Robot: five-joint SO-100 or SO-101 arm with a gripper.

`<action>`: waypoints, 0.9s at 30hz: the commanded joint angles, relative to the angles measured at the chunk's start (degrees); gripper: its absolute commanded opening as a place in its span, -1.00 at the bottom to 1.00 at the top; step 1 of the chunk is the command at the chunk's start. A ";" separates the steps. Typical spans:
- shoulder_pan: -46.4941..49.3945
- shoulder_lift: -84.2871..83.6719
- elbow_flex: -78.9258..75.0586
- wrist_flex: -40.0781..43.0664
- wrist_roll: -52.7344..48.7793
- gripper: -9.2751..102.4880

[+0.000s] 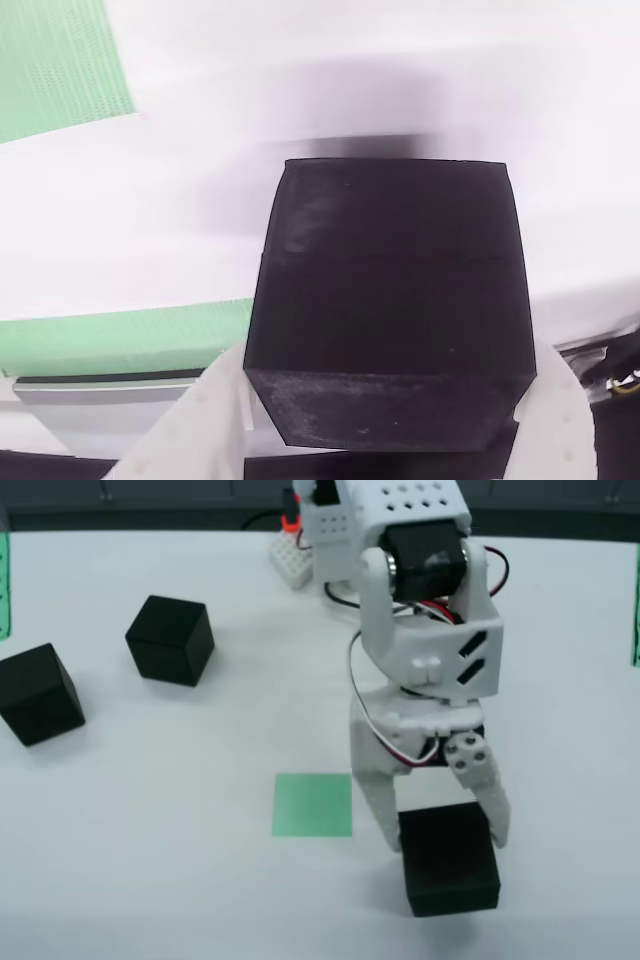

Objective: Stack 3 Blocks on the chosen place.

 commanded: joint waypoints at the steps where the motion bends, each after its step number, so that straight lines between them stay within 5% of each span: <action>1: 3.43 10.37 4.13 -1.32 -2.37 -0.46; 27: 17.31 34.72 42.71 -15.38 -20.13 -0.46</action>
